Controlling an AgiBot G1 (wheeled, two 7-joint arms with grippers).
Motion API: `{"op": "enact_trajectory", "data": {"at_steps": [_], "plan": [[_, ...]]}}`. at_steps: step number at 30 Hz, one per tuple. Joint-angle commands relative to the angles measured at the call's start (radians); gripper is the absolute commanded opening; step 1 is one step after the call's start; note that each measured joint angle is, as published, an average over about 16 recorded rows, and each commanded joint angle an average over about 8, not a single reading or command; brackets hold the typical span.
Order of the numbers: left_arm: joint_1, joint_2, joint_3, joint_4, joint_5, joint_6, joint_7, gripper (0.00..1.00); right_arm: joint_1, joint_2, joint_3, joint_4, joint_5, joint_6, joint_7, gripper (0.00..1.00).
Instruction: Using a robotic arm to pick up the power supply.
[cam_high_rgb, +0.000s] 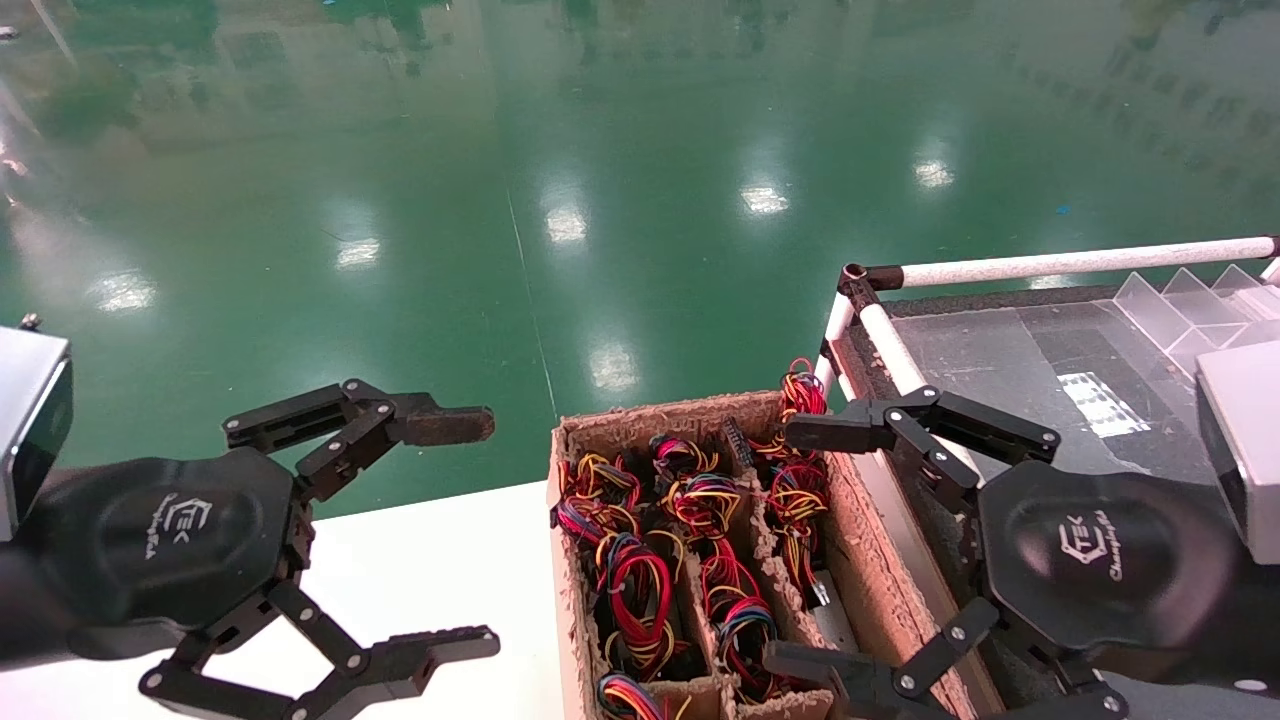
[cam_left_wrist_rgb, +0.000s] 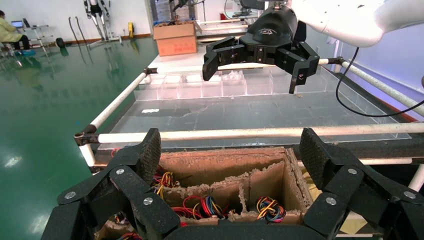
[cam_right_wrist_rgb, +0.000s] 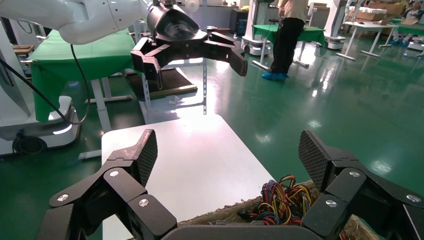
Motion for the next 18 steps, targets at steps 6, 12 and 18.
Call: {"op": "enact_trajectory", "data": {"at_steps": [6,12,18], "plan": [[0.0,0.0,0.0,0.0,0.0,0.0,0.0,0.37,0.0,0.0,0.0,0.0,0.0,0.0,0.0,1.0],[0.0,0.0,0.0,0.0,0.0,0.0,0.0,0.0,0.0,0.0,0.0,0.0,0.0,0.0,0.0,1.0],[0.0,0.0,0.0,0.0,0.0,0.0,0.0,0.0,0.0,0.0,0.0,0.0,0.0,0.0,0.0,1.0]]}}
